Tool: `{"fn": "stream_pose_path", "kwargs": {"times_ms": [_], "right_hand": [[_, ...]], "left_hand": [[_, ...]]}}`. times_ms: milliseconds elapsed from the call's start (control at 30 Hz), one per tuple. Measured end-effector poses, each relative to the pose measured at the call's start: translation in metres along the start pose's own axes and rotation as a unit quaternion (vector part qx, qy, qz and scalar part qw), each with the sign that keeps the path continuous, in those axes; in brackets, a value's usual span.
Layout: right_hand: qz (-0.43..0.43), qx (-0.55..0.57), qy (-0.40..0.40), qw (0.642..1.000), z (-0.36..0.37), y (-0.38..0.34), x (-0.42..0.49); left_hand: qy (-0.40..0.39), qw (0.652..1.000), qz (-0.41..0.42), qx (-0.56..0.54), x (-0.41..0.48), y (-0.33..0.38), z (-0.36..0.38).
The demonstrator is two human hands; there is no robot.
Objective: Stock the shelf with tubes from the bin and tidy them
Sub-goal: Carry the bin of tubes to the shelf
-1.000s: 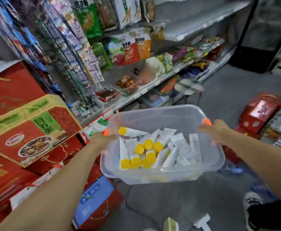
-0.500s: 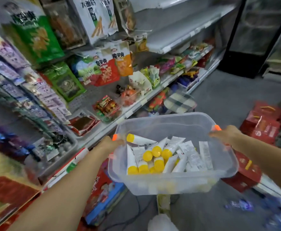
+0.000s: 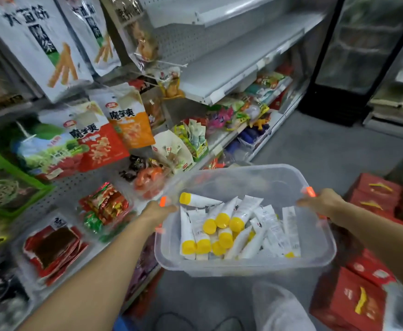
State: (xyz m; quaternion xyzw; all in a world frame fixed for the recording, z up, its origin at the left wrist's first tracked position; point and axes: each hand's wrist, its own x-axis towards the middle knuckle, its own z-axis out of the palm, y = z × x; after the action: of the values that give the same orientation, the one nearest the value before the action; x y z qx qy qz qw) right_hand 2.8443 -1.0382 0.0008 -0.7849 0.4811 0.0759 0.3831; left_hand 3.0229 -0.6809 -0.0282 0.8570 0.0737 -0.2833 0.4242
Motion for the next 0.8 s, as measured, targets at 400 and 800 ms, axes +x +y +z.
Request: {"fn": "stream_pose_path", "kwargs": {"times_ms": [400, 800], "right_hand": [[-0.056, -0.106, -0.083, 0.989, -0.052, -0.101, 0.261], [-0.101, -0.175, -0.158, 0.967, -0.028, -0.185, 0.427]], "left_hand": [[0.05, 0.987, -0.108, -0.108, 0.128, 0.098, 0.107], [0.085, 0.955, -0.238, -0.156, 0.231, 0.127, 0.166]]}}
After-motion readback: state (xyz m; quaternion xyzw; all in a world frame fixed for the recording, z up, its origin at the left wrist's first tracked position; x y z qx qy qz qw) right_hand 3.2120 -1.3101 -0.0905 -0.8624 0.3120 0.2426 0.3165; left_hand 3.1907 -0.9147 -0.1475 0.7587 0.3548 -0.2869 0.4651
